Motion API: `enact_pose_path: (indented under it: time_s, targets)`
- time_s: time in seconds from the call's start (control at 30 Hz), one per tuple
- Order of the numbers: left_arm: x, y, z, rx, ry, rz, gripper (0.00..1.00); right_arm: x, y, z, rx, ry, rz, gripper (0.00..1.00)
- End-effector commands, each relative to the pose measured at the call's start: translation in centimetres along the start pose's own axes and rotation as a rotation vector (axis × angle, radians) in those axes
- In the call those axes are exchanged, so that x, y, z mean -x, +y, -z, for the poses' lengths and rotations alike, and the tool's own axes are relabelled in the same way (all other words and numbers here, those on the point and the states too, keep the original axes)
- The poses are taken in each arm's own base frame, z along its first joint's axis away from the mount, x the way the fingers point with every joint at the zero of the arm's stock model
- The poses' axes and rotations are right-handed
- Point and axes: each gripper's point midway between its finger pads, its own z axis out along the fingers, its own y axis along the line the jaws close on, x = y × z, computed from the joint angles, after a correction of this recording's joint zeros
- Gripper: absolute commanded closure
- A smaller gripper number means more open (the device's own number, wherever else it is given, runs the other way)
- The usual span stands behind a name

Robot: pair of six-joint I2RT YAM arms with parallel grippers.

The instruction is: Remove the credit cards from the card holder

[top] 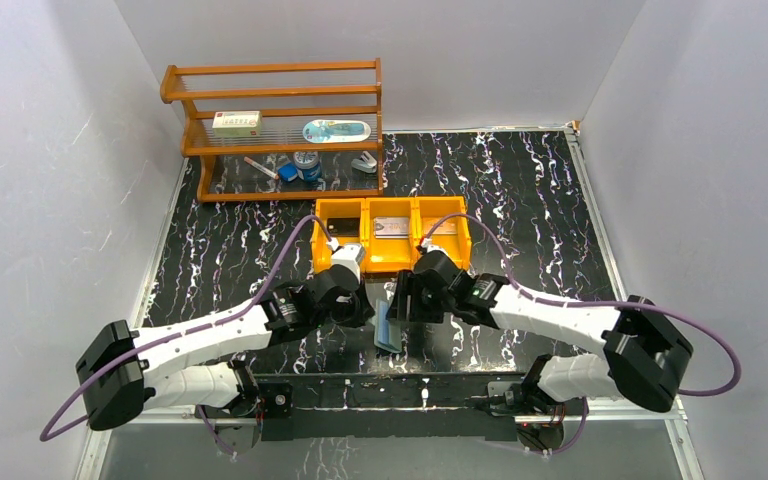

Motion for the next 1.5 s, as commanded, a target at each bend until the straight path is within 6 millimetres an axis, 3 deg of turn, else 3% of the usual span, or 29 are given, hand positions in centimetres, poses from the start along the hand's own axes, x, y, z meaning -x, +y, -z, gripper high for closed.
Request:
enact_pose_path:
  time_s: [0.0,0.17,0.6,0.87,1.0,1.27,1.47]
  targets:
    - [2.0,-0.3,1.1,0.004,-0.066,0.001,1.00,0.0,-1.9,0.6,-0.063,-0.049,-0.041,0.33]
    - [1.9,0.1,1.1,0.014,-0.066,-0.002,1.00,-0.2,-3.8,1.1,-0.128,-0.076,-0.074,0.35]
    - [1.9,0.0,1.2,0.009,-0.066,-0.010,1.00,0.7,-5.0,2.2,-0.207,-0.125,-0.067,0.35]
    - [2.2,-0.5,1.5,-0.013,-0.073,-0.009,1.00,0.5,-8.8,2.6,-0.429,-0.103,-0.011,0.38]
    - [2.4,-1.1,1.6,-0.044,-0.076,-0.008,1.00,1.2,-7.0,2.8,-0.361,-0.113,-0.001,0.38]
    - [3.1,-2.7,1.9,-0.104,-0.082,-0.009,1.00,3.4,1.3,4.8,0.008,-0.154,0.041,0.36]
    - [3.5,-3.6,2.1,-0.136,-0.085,-0.010,1.00,2.8,4.1,4.2,0.147,-0.109,0.038,0.35]
